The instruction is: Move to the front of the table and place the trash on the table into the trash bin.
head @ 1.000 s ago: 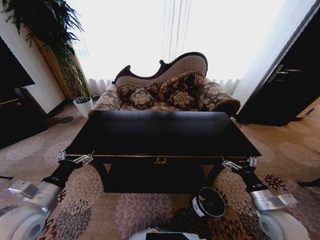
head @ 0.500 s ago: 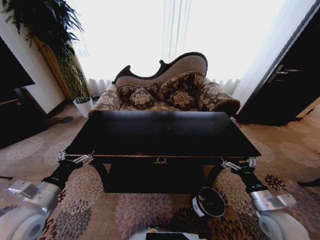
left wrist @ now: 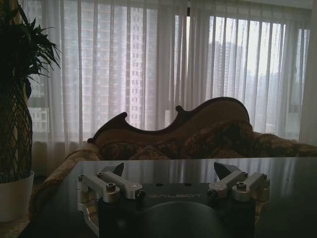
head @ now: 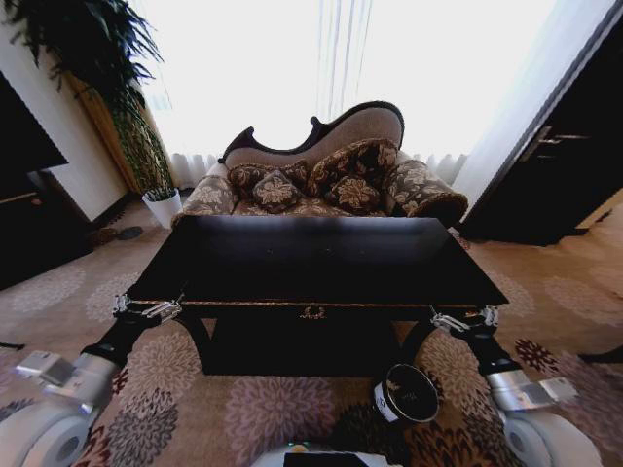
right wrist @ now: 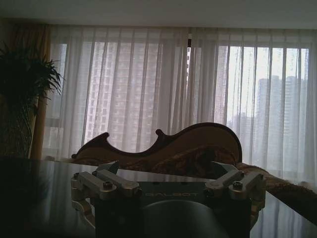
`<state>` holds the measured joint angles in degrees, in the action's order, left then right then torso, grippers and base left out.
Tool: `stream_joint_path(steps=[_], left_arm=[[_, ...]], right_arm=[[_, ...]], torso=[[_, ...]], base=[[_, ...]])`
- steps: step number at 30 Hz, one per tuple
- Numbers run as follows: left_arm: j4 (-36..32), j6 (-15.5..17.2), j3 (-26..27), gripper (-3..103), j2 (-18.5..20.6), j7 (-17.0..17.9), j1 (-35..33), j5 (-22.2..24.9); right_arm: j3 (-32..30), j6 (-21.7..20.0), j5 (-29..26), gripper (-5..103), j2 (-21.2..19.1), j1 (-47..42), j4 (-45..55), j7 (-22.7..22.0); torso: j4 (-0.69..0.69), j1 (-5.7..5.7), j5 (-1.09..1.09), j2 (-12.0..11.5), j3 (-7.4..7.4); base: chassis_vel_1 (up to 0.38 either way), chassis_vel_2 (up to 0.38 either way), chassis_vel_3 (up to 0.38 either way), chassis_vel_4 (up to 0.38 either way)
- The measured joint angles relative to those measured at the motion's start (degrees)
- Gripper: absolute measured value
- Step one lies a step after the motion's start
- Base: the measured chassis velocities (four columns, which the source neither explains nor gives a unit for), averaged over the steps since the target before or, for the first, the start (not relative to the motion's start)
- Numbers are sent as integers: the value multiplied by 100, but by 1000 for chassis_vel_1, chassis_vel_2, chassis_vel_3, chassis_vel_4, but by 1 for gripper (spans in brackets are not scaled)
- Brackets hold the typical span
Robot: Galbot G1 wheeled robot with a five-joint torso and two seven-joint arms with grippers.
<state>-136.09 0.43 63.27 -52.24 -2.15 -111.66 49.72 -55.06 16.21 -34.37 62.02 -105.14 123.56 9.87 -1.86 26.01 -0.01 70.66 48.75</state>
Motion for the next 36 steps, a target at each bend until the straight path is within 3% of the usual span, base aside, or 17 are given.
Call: stream_joint_path(steps=[36], left_arm=[[0,-1,0,100,0,0,0,0]], right_arm=[[0,9,0,100,1,0,-3,-1]], torso=[[0,0,0,0,0]], base=[[79,-76,-79,80]])
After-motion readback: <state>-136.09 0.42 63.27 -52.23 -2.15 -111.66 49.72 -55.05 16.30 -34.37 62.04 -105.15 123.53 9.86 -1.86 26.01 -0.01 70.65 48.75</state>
